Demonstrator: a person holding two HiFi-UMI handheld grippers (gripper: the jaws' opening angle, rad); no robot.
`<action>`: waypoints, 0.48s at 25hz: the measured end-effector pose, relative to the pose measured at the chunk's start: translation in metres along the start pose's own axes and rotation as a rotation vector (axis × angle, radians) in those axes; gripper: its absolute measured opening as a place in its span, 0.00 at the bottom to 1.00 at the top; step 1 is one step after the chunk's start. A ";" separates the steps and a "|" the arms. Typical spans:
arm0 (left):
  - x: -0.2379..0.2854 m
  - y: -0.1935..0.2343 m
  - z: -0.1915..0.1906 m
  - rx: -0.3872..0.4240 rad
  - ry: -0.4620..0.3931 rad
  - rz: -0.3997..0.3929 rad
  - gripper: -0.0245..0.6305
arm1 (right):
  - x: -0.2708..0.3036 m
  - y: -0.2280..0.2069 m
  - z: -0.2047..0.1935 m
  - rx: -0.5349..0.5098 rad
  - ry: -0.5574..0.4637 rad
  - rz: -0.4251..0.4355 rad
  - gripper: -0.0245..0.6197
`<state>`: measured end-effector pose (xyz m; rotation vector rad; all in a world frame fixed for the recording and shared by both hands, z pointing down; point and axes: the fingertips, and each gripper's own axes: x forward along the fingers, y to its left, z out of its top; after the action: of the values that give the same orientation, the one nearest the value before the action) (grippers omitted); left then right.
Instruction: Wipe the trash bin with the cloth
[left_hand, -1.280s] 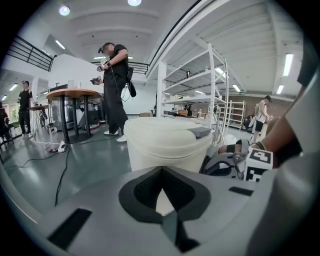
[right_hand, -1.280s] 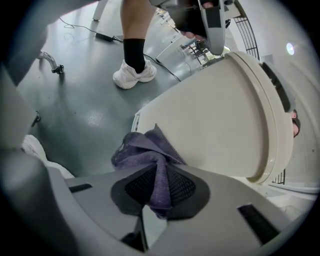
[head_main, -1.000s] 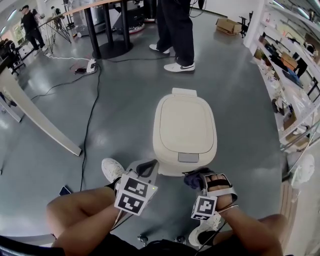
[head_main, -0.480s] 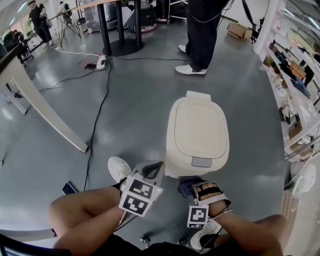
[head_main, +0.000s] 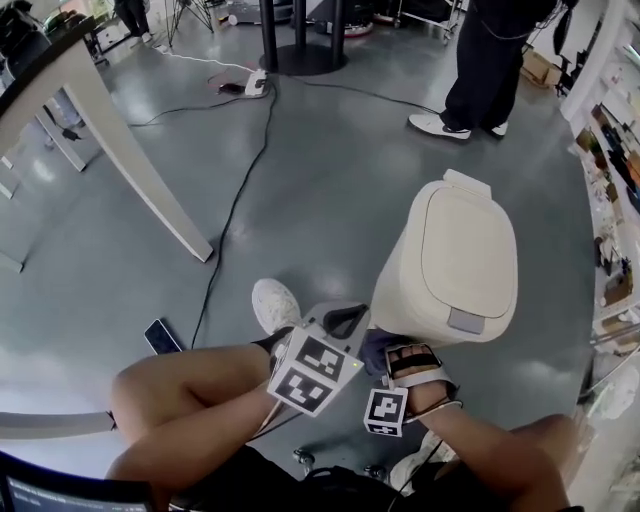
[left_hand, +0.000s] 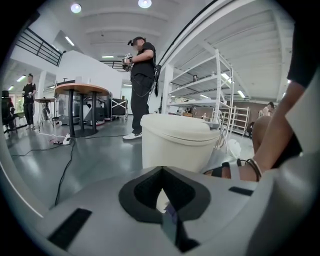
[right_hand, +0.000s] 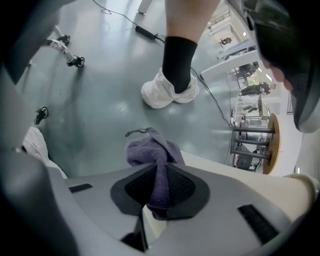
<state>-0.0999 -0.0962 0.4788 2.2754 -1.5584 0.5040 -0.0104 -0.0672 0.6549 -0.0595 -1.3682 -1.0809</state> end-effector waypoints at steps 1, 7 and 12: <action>-0.001 0.002 -0.002 -0.004 0.004 0.004 0.04 | 0.004 0.002 -0.001 -0.025 0.016 0.004 0.12; -0.009 0.010 -0.003 -0.052 0.013 0.016 0.04 | 0.014 0.013 -0.006 -0.119 0.049 0.023 0.12; -0.009 0.007 0.001 -0.058 0.001 0.009 0.04 | 0.017 0.024 -0.011 -0.156 0.064 0.032 0.12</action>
<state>-0.1095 -0.0915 0.4743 2.2259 -1.5628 0.4565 0.0104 -0.0708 0.6778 -0.1595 -1.2201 -1.1523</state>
